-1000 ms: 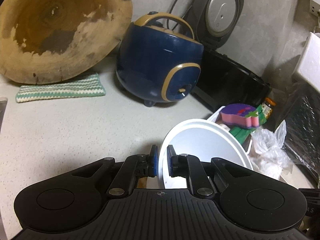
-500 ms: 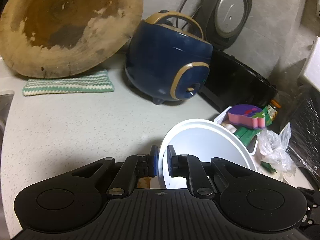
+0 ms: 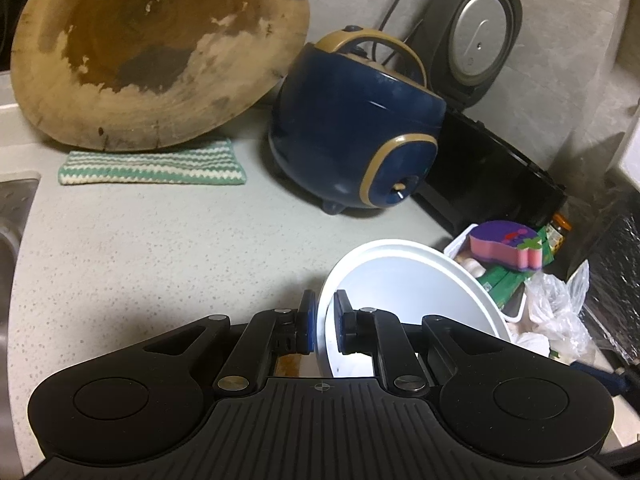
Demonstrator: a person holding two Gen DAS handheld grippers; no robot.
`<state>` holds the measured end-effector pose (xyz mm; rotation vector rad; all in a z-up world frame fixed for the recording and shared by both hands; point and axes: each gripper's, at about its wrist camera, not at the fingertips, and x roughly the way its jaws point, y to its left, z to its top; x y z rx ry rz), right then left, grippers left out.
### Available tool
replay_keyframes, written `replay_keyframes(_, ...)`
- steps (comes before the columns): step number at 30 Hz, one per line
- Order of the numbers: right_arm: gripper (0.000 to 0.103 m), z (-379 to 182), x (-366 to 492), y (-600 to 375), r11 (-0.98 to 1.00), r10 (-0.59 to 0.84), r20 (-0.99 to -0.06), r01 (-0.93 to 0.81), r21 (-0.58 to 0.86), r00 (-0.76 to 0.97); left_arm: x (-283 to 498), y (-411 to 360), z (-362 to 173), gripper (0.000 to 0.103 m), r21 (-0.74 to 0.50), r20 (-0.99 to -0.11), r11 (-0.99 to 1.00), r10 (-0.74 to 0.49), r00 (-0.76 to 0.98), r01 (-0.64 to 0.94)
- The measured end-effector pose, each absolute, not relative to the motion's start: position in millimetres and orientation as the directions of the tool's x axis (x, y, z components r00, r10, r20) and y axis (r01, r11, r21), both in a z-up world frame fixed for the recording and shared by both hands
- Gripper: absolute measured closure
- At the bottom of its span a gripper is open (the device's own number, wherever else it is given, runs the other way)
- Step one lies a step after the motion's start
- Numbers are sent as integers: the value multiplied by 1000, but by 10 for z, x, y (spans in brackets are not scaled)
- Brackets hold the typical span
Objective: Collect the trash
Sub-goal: 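Pull the white tissue out of the bowl with the right gripper while the left gripper holds the bowl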
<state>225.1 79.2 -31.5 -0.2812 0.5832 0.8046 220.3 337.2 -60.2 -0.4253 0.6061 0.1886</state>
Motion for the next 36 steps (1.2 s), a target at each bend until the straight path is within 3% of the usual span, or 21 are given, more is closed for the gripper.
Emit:
replay_keyframes(5,31,-584,2220,1034,622,601,-659,-782,29,453,2185,3375,-603,90,-331,-586,896,49,809,-295)
replay_keyframes(7,37,-683,2217,1109,617,578,-697,-787,33,424,2169,3384,-599,90,-334,-585,895,50,809,-297)
replay_keyframes(10,88,-738,2240,1127,631,531,-737,-776,13,419,2145,3409,-594,90,-337,-582,892,54,811,-301)
replay_keyframes(11,94,-712,2271,1089,648,526,-737,-762,23,425,2135,3417,-588,90,-342,-579,890,53,814,-301)
replay_keyframes(16,94,-463,2560,724,691,609,-714,-672,265,345,2137,3409,-542,90,-343,-562,895,49,825,-287)
replay_keyframes(19,94,-420,2856,484,695,678,-681,-542,472,276,2158,3366,-534,90,-322,-565,905,50,824,-276)
replay_keyframes(21,94,-479,3051,393,708,687,-672,-460,535,276,2158,3335,-534,90,-307,-565,913,53,823,-270)
replay_keyframes(27,92,-730,3202,600,834,515,-745,-449,321,423,2146,3339,-566,90,-289,-577,919,57,815,-268)
replay_keyframes(28,88,-737,3159,661,850,473,-746,-467,244,470,2145,3347,-578,90,-289,-580,918,58,812,-272)
replay_keyframes(30,65,-751,3101,740,863,409,-730,-493,114,547,2154,3360,-605,90,-284,-591,916,65,804,-283)
replay_keyframes(31,49,-752,3068,769,865,387,-712,-499,59,587,2162,3364,-617,90,-282,-598,915,67,798,-288)
replay_keyframes(32,41,-751,3048,802,865,370,-687,-502,8,626,2172,3366,-633,90,-281,-606,915,65,793,-290)
replay_keyframes(36,41,-792,3094,930,851,335,-650,-516,-104,683,2186,3351,-689,89,-284,-621,917,48,782,-281)
